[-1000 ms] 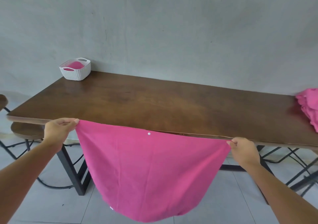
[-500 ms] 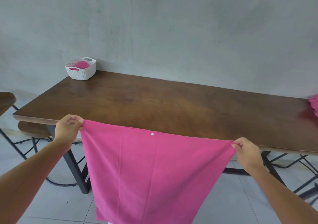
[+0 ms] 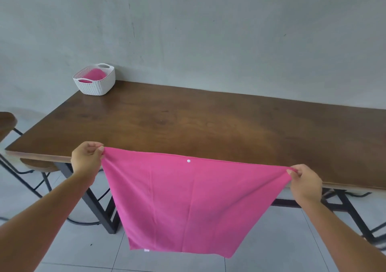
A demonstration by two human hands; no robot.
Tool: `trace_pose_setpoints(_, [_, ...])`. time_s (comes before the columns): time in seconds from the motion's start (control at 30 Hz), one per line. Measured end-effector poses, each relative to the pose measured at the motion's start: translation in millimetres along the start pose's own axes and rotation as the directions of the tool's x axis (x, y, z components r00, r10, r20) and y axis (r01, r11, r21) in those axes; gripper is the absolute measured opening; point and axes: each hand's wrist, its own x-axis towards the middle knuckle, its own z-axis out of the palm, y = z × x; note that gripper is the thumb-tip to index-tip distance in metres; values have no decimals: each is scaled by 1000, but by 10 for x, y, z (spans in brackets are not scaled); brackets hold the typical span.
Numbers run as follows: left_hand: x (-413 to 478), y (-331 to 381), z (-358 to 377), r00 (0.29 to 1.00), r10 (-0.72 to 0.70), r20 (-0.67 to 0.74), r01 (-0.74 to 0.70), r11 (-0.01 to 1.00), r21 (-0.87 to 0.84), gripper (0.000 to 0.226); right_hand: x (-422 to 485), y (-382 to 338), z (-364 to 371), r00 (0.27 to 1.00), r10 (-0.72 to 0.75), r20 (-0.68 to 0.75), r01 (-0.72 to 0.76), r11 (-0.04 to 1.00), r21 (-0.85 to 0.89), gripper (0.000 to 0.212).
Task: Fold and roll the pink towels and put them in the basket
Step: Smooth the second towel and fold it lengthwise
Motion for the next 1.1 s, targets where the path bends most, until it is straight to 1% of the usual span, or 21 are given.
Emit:
trace_pose_setpoints(0.1, [172,42,162,998,-49,-41,49,999,9,13,132,-112,191,995,97,-17,-96,995,28,15])
trace_pose_setpoints(0.23, [340,50,396,995,-70,-77,77,993,94,14,320,-239,467,972,225,-64,-222,974,43,21])
trace_pose_setpoints(0.33, [493,-30,556,993,-89,-74,101,977,188,19,411,-302,669,957,278,-90,-283,957,-61,24])
trace_pose_setpoints(0.4, [615,-100,635,992,-108,-56,118,968,223,21,468,-327,770,950,297,-95,-306,947,-98,24])
trace_pose_setpoints(0.53, [803,-119,801,997,-63,-49,74,966,249,18,620,-347,921,962,252,-101,-269,939,-213,22])
trace_pose_setpoints(0.67, [986,-129,975,998,-13,-57,33,932,361,16,773,-451,1078,968,213,-132,-241,938,-250,23])
trace_pose_setpoints(0.73, [1088,-124,1062,999,17,-40,-2,937,351,16,859,-504,1162,969,197,-147,-231,936,-265,22])
trace_pose_setpoints(0.87, [1282,-107,1229,998,62,-28,-53,962,268,17,1060,-558,1302,971,177,-161,-218,930,-295,18])
trace_pose_setpoints(1.1, [1521,2,1556,997,65,-30,-55,965,257,17,1418,-560,1510,964,184,-190,-240,910,-338,18])
